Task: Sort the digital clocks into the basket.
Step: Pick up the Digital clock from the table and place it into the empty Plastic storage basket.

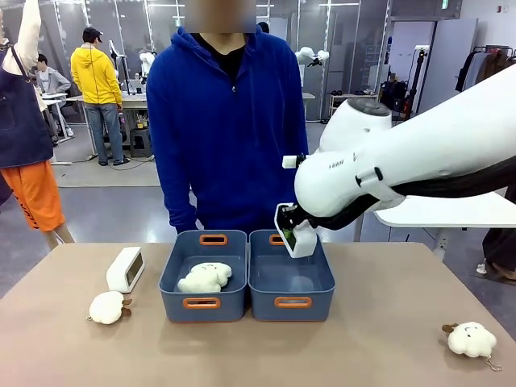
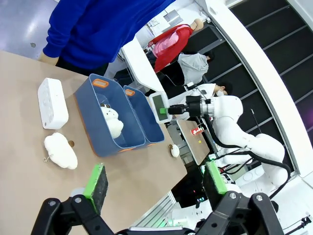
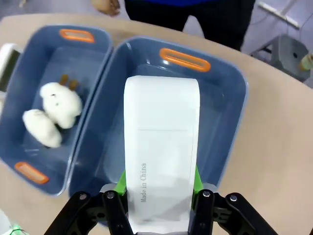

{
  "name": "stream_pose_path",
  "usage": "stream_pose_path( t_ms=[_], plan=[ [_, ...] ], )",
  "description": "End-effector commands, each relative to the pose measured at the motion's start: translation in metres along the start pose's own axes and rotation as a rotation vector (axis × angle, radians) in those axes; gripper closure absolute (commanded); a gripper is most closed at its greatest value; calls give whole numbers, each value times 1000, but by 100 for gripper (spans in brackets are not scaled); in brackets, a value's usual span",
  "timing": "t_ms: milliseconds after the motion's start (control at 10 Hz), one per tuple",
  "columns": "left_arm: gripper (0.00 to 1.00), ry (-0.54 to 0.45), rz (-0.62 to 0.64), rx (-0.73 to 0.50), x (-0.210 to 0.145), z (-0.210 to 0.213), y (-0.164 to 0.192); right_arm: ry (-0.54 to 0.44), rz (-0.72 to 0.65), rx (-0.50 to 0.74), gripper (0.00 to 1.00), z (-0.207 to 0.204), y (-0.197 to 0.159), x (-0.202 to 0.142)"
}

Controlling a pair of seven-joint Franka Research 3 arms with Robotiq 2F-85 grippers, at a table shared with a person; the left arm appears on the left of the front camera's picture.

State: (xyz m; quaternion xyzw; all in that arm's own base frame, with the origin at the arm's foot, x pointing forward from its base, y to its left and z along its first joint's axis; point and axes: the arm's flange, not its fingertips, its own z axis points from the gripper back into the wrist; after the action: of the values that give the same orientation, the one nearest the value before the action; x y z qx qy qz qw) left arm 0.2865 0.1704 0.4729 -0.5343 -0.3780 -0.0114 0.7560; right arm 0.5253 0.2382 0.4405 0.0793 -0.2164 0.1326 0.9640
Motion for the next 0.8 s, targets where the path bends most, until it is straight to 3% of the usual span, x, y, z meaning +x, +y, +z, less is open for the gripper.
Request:
stream_pose_path(
  t_ms=[0, 500, 600, 700],
  plan=[
    [0, -17, -13, -22, 3, 0, -1, 61, -30, -9, 100, -23, 14, 9],
    [0, -17, -13, -22, 3, 0, -1, 177, -28, -20, 100, -70, -2, -16],
    [0, -17, -13, -22, 3, 0, -1, 179, -31, -17, 42, -70, -2, -19],
    [0, -17, -13, -22, 3, 0, -1, 183, -34, -16, 32, -71, -2, -21]
  ],
)
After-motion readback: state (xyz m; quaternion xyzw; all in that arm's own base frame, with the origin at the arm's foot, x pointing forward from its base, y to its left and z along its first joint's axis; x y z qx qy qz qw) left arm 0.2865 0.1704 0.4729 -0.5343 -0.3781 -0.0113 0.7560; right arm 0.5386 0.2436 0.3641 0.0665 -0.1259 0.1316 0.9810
